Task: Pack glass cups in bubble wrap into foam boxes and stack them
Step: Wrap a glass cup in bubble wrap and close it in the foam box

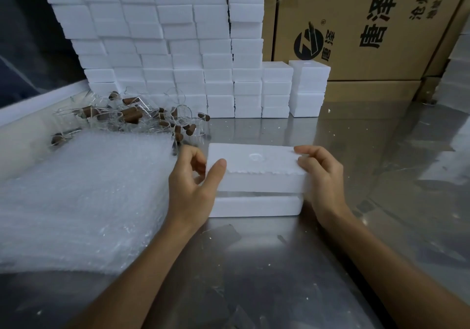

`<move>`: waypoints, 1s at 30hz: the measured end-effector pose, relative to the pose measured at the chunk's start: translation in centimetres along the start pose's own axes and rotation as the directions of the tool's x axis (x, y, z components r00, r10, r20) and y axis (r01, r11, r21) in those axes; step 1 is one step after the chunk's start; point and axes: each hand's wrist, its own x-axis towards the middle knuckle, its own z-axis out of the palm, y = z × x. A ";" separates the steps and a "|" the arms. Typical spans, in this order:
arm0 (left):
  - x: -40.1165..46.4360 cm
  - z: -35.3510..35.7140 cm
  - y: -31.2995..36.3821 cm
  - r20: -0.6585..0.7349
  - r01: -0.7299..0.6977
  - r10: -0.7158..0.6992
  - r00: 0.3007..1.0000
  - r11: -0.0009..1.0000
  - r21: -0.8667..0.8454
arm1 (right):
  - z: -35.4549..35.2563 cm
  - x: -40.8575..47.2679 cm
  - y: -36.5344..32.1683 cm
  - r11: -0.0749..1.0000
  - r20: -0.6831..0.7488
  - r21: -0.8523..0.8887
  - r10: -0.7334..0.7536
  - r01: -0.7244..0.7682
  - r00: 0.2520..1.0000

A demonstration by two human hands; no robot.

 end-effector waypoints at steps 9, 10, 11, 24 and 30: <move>-0.3 -0.3 -1.1 -0.025 0.042 -0.041 0.999 0.996 0.080 | 0.0 -0.5 -0.7 0.975 0.168 -0.086 -0.187 0.204 0.968; -0.3 -0.2 -1.2 -0.006 0.044 -0.044 0.999 0.995 0.091 | -0.2 -0.4 -0.6 0.974 0.172 -0.081 -0.197 0.213 0.965; -0.4 -0.2 -1.2 0.006 0.044 -0.045 0.999 0.995 0.095 | -0.3 -0.4 -0.6 0.972 0.173 -0.076 -0.205 0.221 0.963; 0.3 0.0 -2.3 0.212 0.272 -0.275 0.938 0.961 0.044 | -0.1 -0.7 -0.1 0.971 0.340 -0.233 0.123 -0.043 0.932; 0.3 -0.4 -2.0 0.329 0.294 -0.294 0.897 0.954 0.051 | -1.5 0.5 -1.0 0.975 0.427 -0.197 0.181 -0.104 0.886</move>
